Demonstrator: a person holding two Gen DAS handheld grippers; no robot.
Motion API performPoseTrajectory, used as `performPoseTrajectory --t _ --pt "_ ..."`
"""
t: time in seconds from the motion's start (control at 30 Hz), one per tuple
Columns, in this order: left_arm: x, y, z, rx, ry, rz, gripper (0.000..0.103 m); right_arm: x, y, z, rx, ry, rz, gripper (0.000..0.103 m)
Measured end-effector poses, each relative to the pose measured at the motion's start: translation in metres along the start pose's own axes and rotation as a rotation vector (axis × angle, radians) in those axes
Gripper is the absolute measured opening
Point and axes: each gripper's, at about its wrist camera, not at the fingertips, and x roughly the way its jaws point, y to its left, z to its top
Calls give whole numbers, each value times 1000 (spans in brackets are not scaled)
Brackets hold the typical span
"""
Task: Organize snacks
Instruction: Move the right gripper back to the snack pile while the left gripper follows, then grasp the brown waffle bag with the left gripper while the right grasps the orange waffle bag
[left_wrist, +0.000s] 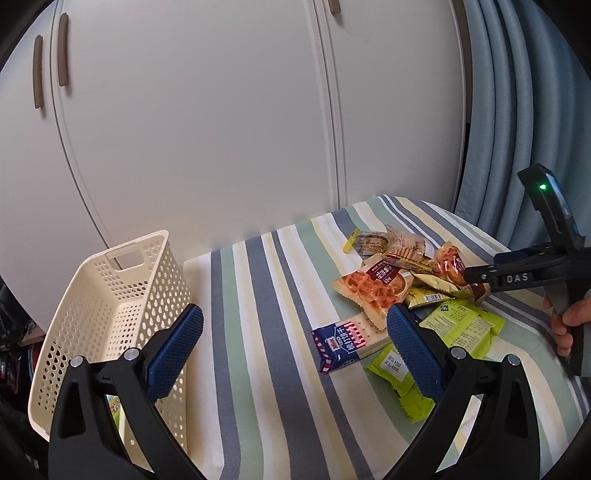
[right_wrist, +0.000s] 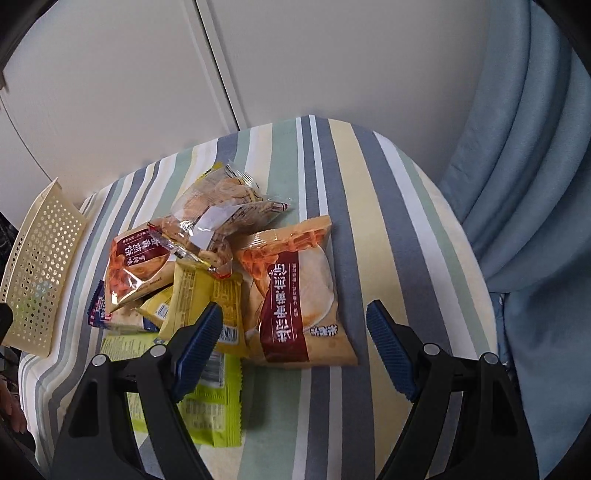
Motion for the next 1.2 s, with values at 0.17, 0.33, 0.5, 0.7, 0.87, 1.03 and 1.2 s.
performPoseTrajectory --t 0.17,0.33,0.5,0.7,0.87,1.03,1.2 --pt "16 0 3 -39 41 -38 101 22 -2 10 18 47 27 80" --pt "33 -1 2 -44 77 -33 101 26 6 12 -37 60 6 80" --pt "48 -7 3 -30 110 -47 101 39 2 15 -29 110 -14 58" --pt "71 -21 9 44 143 -65 101 32 -8 8 -71 108 -60 54" --pt "98 -40 21 117 180 -163 101 34 -26 6 -11 113 -16 55" --pt "128 -60 24 224 255 -236 101 34 -18 4 -44 109 -31 57" --pt "153 -71 23 245 302 -202 101 35 -14 3 -49 108 -24 60"
